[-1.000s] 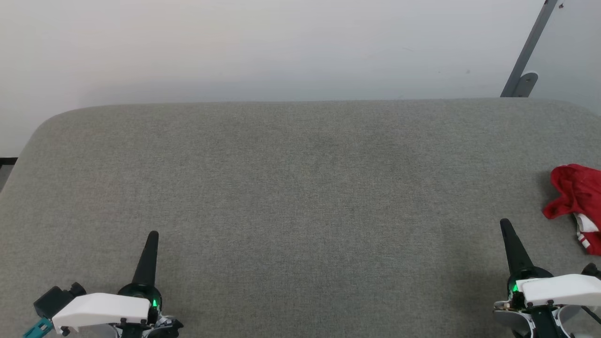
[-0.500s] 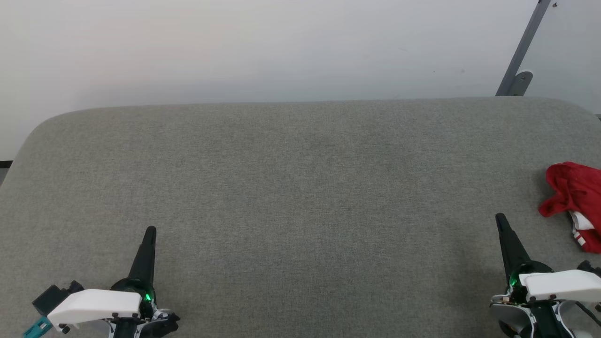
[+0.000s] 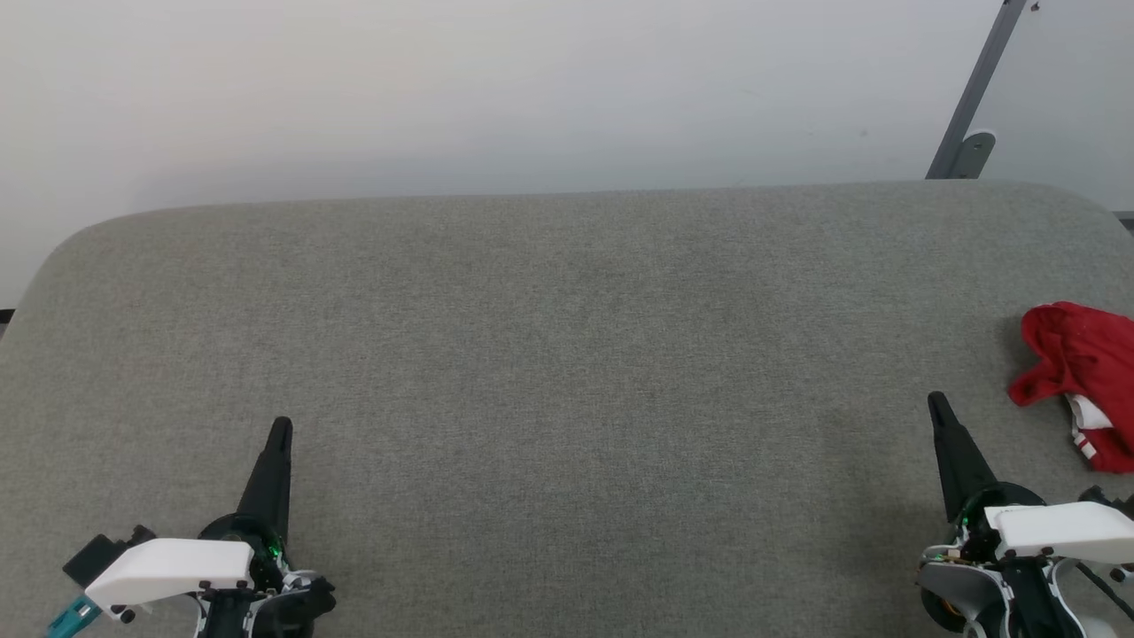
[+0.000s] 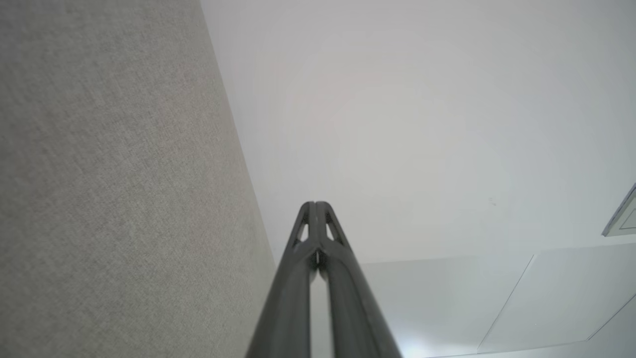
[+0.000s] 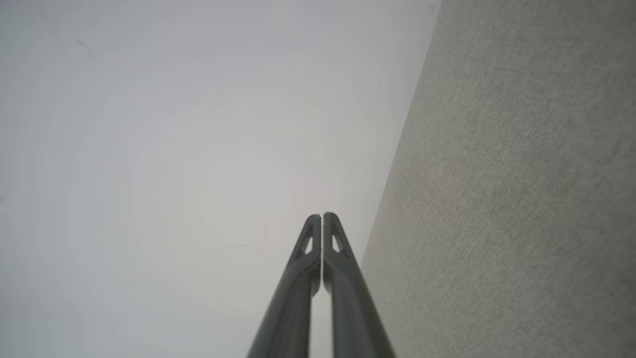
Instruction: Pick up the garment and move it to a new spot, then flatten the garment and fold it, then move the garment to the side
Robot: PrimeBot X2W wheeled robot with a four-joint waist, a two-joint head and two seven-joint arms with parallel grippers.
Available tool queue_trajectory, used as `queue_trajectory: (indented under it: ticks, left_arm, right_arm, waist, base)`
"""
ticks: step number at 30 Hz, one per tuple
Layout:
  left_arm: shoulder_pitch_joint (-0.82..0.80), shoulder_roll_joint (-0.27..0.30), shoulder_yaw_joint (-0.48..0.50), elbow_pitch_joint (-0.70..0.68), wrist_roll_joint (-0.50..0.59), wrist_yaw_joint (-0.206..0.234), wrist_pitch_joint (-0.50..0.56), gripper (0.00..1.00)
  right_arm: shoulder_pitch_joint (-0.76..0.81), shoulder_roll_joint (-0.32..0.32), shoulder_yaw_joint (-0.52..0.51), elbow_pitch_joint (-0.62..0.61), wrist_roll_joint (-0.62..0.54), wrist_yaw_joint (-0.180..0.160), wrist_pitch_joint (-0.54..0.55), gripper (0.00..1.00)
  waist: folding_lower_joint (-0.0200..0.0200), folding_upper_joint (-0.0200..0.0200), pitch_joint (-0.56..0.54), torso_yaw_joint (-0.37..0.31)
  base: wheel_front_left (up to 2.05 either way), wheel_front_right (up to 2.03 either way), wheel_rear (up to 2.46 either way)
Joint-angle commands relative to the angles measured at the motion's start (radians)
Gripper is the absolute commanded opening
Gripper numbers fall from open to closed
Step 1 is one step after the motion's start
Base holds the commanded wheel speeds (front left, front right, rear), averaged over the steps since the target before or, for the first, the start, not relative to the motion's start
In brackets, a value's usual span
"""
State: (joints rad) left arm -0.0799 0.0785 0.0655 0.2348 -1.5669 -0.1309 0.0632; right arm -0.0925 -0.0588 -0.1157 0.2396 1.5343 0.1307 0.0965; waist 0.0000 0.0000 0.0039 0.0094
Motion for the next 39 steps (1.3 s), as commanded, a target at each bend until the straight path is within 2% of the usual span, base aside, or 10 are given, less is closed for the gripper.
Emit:
queue_trajectory:
  ticks: [1,12,39]
  left_arm:
    - [-0.022,0.001,0.005,0.001,-0.014,0.0,0.008,0.0]
    - [-0.035,-0.004,0.019,0.01,-0.079,0.0,0.027,0.0]
    - [-0.034,-0.011,0.028,0.01,-0.064,0.0,0.036,0.0]
  right_arm:
    - [-0.012,0.005,0.001,0.002,0.015,0.0,0.004,0.0]
    - [-0.023,0.011,0.002,0.007,0.085,0.0,0.023,0.0]
    - [-0.019,0.01,0.002,0.006,0.08,0.0,0.02,0.0]
  waist:
    - [0.0,0.0,0.0,-0.001]
    - [0.0,0.0,-0.001,-0.009]
    - [0.0,0.0,-0.001,-0.009]
  base:
    - [0.0,0.0,0.0]
    - [0.0,0.0,0.0]
    - [0.0,0.0,0.0]
